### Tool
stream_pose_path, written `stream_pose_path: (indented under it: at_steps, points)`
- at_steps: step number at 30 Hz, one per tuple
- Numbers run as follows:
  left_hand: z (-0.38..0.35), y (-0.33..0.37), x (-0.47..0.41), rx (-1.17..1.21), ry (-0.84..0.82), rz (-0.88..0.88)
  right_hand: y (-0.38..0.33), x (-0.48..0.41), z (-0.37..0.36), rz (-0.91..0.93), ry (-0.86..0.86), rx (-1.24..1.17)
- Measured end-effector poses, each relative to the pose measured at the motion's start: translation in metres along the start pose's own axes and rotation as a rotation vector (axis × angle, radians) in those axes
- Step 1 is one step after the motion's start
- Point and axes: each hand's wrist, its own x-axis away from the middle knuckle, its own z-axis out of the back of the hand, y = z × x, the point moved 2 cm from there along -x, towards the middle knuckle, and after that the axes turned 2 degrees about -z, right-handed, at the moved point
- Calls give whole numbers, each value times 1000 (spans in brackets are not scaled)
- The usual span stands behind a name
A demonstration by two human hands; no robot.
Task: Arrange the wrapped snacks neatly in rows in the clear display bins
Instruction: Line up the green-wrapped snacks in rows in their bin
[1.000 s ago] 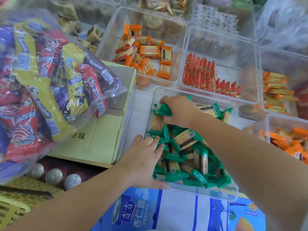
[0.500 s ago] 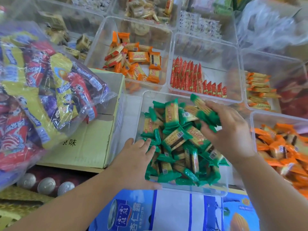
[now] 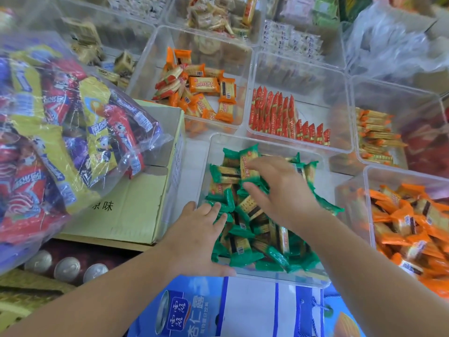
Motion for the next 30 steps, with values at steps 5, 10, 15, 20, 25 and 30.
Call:
stream_pose_path:
  at_steps: [5, 10, 15, 20, 25, 30]
  points:
    - [1, 0, -1, 0, 9, -9, -36, -80, -61, -7, -424, 147]
    - [0, -2, 0, 14, 28, -23, -12, -117, -86, -191, -581, -32]
    - [-1, -2, 0, 45, 50, -37, 7, -109, -90, -136, -786, 62]
    - [0, -1, 1, 60, 57, -36, -6, -110, -96, 39, -723, 273]
    - [3, 1, -1, 46, 50, -54, -5, -115, -101, 59, -671, 517]
    - [3, 2, -2, 46, 41, -43, 8, -115, -108, -57, -587, 536]
